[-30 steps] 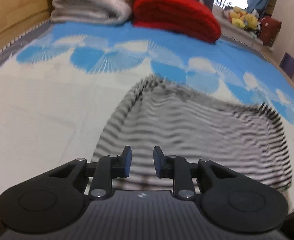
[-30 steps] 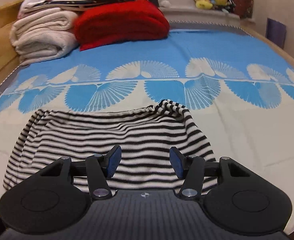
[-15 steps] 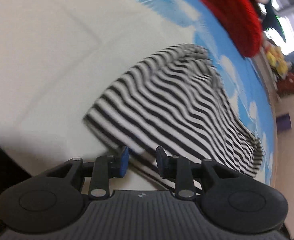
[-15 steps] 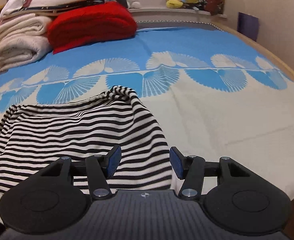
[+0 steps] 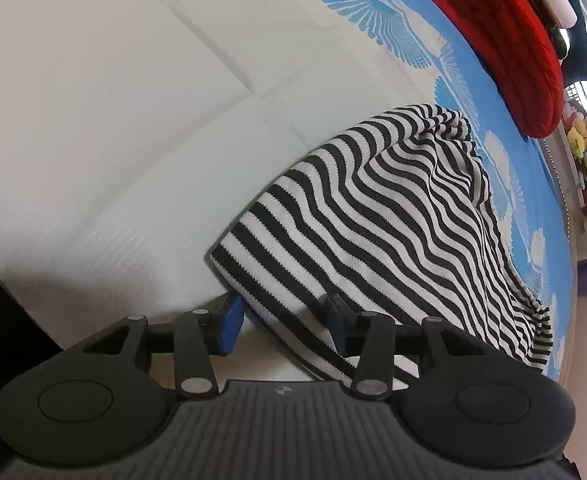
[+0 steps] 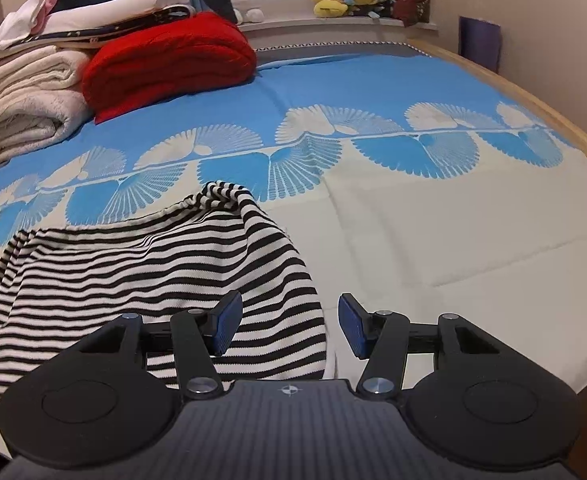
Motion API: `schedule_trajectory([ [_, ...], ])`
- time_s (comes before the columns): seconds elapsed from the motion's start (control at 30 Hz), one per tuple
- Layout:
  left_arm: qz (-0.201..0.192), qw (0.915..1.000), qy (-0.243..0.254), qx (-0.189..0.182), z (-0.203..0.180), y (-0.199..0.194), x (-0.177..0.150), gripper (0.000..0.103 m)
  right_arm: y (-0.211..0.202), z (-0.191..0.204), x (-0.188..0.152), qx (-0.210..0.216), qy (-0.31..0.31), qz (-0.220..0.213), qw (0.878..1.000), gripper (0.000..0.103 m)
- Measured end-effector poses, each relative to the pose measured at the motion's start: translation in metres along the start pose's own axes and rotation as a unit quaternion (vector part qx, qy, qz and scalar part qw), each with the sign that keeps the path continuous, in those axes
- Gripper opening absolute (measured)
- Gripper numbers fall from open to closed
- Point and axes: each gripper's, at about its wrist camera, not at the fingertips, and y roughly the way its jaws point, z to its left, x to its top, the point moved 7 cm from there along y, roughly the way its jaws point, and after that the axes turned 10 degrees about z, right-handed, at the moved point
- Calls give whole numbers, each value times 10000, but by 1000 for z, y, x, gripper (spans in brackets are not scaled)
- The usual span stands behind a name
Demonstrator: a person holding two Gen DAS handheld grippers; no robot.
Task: Fold small clothes
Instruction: 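Move the left gripper to the striped shirt edge and close on it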
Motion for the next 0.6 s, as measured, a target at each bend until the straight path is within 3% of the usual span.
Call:
schedule_trajectory([
  [0.6,-261,9981,476,280,-15,10,9,48,5,3,-1,-77,-84,88,9999,55],
])
